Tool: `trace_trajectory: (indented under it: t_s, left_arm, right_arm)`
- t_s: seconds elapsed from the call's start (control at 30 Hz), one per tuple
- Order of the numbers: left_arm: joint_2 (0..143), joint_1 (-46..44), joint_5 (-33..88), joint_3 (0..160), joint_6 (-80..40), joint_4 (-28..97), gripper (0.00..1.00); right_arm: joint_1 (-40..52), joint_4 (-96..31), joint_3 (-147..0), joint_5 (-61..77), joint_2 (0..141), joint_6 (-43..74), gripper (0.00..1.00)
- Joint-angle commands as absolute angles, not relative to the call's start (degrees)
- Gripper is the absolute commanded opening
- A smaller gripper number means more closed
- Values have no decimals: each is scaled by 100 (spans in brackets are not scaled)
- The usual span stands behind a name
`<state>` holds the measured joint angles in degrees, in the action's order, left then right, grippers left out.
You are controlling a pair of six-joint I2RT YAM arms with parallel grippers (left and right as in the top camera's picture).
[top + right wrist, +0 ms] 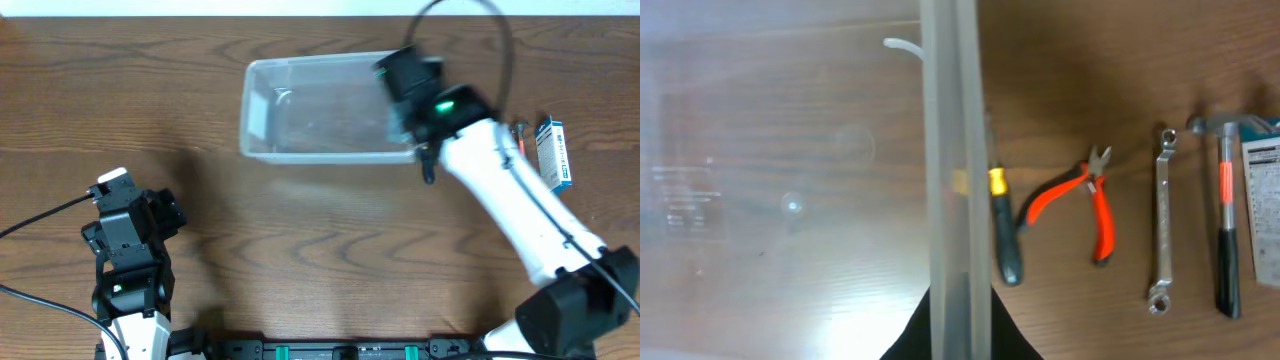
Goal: Pack container
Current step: 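Drag the container rightward toward the tools and release it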
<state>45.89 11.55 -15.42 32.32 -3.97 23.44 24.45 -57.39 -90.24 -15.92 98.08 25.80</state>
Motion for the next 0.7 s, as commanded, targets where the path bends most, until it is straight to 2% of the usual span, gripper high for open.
trace_trajectory:
  t_s: [0.0, 0.1, 0.33, 0.47, 0.67]
  left_arm:
    - [4598, 1142, -1614, 3323, -303, 2355, 98]
    - [4598, 1142, -1614, 3323, -303, 2355, 98]
    - [4600, 1142, -1614, 3323, -303, 2355, 98]
    - [4598, 1142, -1614, 3323, -303, 2355, 98]
    - [4598, 1142, -1614, 3323, -303, 2355, 98]
  right_arm:
    - [1896, -5704, -8980, 325, 9804, 1380, 1]
    - [1590, -5701, -8934, 862, 9876, 943, 1]
    - [1601, -5747, -8906, 917, 10092, -259, 1]
    - [1516, -5719, -8901, 880, 10468, -106, 1]
    - [1406, -5496, -8901, 886, 11196, 764, 1]
